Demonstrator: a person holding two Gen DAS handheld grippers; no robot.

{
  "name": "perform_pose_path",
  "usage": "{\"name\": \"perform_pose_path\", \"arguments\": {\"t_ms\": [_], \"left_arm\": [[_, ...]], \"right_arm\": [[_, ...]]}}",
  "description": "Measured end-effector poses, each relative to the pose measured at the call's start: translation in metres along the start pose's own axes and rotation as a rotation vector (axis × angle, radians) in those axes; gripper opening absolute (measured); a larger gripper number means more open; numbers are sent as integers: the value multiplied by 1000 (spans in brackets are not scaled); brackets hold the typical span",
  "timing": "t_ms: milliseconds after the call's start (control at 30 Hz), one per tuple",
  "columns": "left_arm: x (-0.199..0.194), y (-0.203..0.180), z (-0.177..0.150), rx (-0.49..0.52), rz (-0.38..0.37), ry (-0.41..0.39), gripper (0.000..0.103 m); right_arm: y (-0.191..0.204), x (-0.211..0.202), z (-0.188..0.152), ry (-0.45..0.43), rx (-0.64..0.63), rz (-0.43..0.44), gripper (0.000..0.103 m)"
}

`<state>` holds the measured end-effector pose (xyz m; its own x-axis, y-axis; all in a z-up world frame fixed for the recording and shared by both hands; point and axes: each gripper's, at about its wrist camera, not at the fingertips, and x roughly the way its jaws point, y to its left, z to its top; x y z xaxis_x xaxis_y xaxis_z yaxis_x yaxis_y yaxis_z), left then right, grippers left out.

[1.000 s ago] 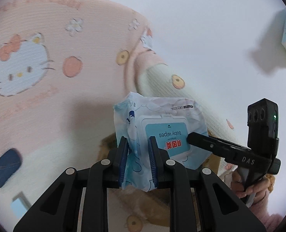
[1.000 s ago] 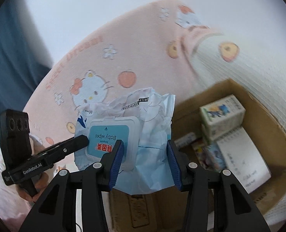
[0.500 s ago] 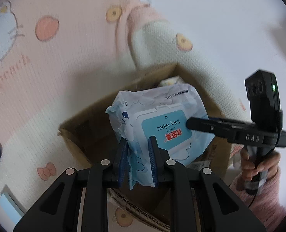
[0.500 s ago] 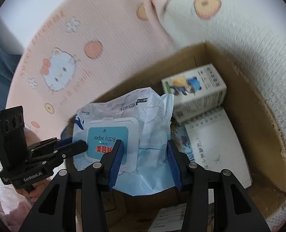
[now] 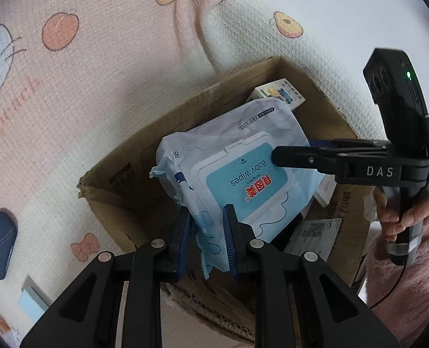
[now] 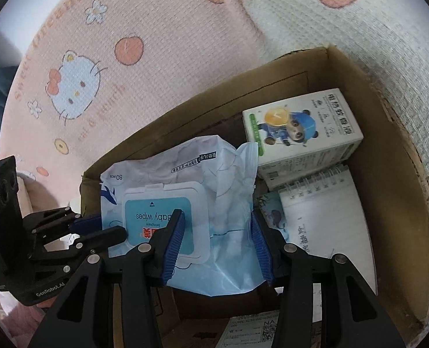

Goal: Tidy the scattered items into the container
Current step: 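Carry the baby wipes pack with the left gripper over the box, then lower the baby wipes pack into the box and open the left gripper, then withdraw the left gripper from the box toward the light blue block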

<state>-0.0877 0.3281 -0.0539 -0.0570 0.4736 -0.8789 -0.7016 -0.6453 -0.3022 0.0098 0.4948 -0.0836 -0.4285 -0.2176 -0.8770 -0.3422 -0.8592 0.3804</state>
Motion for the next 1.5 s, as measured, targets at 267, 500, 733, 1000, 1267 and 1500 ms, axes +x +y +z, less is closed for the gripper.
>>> {"name": "perform_pose_path", "arguments": {"t_ms": [267, 500, 733, 1000, 1267, 1500], "left_arm": [[-5, 3, -2, 15, 36, 27, 24], [1, 1, 4, 1, 54, 63, 24], [-4, 3, 2, -3, 59, 35, 32], [-21, -3, -1, 18, 71, -47, 38], [-74, -19, -17, 41, -91, -247, 52], [-95, -9, -43, -1, -60, -302, 53]], "right_arm": [[7, 5, 5, -5, -18, 8, 44], [12, 15, 16, 20, -42, -62, 45], [47, 2, 13, -12, -187, -151, 57], [82, -9, -8, 30, -248, -292, 59], [100, -61, -29, -126, -133, -258, 67], [137, -81, -52, -230, -186, -280, 69]]}}
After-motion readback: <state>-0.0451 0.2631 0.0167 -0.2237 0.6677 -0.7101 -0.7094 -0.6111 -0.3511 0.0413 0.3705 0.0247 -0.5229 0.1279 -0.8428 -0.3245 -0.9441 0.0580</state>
